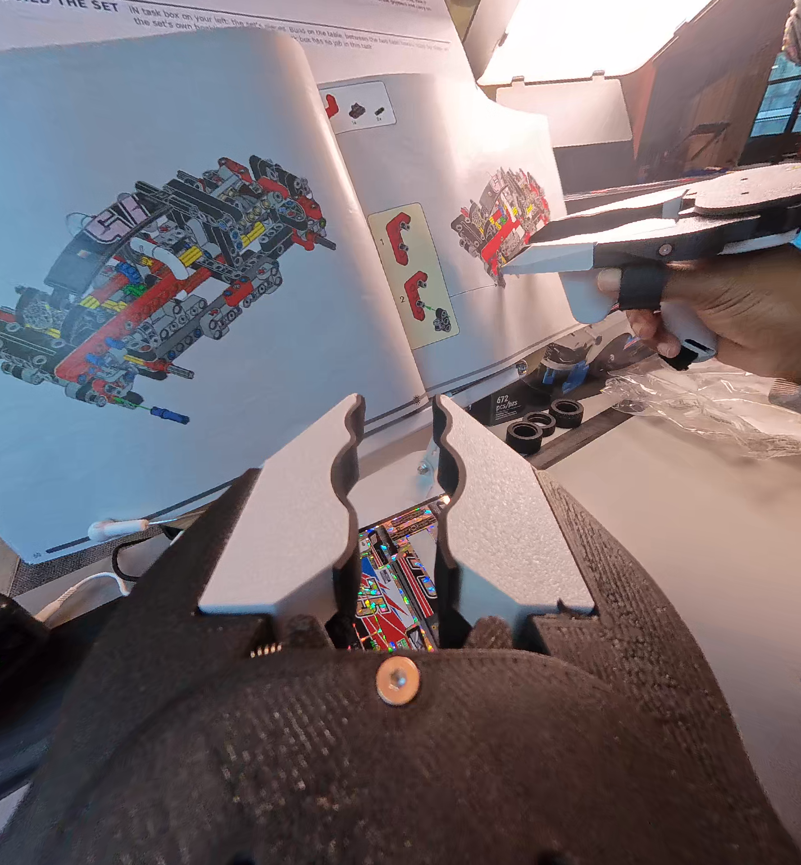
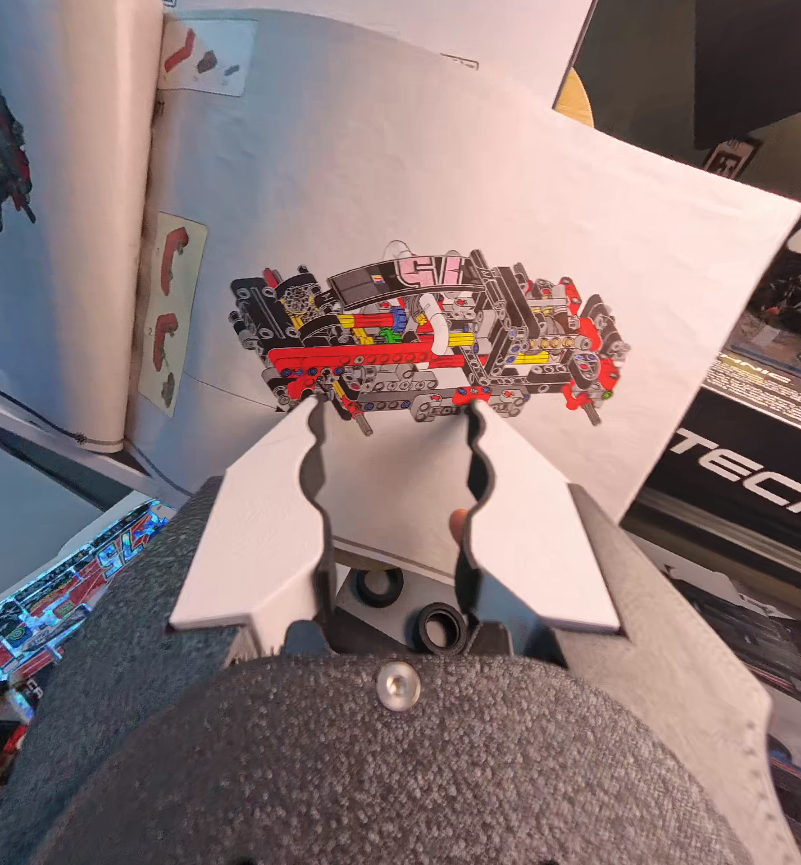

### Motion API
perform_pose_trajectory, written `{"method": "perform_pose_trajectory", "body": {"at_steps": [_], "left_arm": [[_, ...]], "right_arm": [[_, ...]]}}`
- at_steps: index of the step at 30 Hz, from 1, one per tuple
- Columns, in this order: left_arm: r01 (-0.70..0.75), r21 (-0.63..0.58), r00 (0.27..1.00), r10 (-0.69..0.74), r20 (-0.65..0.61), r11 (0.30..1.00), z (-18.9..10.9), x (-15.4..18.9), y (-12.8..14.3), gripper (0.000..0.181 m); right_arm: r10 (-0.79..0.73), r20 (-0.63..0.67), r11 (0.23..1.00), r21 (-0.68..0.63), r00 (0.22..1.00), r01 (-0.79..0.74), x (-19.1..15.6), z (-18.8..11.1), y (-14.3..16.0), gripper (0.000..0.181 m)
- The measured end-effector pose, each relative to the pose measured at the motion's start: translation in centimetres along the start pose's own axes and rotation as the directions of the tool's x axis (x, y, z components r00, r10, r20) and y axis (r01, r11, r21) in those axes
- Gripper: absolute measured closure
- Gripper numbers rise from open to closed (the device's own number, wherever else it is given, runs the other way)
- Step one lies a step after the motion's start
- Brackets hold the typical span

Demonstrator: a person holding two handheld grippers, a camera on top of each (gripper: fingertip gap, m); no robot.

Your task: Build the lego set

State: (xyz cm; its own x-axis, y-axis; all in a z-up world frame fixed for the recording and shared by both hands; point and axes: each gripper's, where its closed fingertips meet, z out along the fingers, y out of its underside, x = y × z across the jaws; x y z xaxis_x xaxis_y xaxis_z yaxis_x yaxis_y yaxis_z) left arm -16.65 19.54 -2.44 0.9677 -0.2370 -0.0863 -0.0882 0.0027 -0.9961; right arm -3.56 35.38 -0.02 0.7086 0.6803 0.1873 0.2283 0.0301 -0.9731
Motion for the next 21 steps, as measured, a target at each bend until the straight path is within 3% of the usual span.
{"method": "perform_pose_trajectory", "body": {"at_steps": [1,2,4,5,10,12,18,20,21], "left_arm": [[0.002,-0.005,1.0,-0.002,-0.006,1.0,0.1,0.2,0.1,0.154],[0.001,-0.008,1.0,-0.001,-0.011,1.0,0.3,0.4,0.2,0.153],[-0.01,-0.012,1.0,0.01,-0.022,1.0,0.4,0.8,0.2,0.153],[-0.018,-0.014,1.0,0.017,-0.026,1.0,0.5,1.0,0.2,0.152],[-0.044,-0.009,0.999,0.044,0.002,0.999,0.0,0.8,0.3,0.151],[-0.041,0.003,0.999,0.041,0.028,0.999,-0.4,0.4,0.1,0.149],[-0.021,0.02,0.999,0.02,0.048,1.0,-1.1,-0.3,0.2,0.149],[-0.009,0.013,0.999,0.008,0.044,1.0,-1.1,-0.3,0.6,0.149],[-0.004,0.011,0.999,0.003,0.042,1.0,-1.1,-0.2,0.8,0.149]], "right_arm": [[-0.021,0.01,1.0,0.009,1.0,0.021,-0.4,-0.1,0.1,0.142],[-0.045,0.023,0.999,0.008,0.999,0.044,-0.9,-0.2,0.3,0.149],[-0.091,0.02,0.996,-0.003,0.996,0.091,-1.3,-0.2,0.6,0.15],[-0.099,0.015,0.995,0.011,0.995,0.099,-1.1,-0.4,0.3,0.145],[0.011,-0.009,0.997,0.073,1.0,-0.011,2.4,-0.2,-2.4,0.079],[0.056,0.067,0.998,0.01,0.996,-0.056,2.1,0.8,-2.1,0.072],[0.001,0.025,1.0,0.011,1.0,-0.001,1.4,1.1,-2.3,0.097],[0.002,0.014,0.999,0.037,1.0,-0.002,1.5,0.5,-2.5,0.135],[-0.003,0.023,0.999,0.034,1.0,0.002,1.2,0.4,-2.4,0.143]]}}
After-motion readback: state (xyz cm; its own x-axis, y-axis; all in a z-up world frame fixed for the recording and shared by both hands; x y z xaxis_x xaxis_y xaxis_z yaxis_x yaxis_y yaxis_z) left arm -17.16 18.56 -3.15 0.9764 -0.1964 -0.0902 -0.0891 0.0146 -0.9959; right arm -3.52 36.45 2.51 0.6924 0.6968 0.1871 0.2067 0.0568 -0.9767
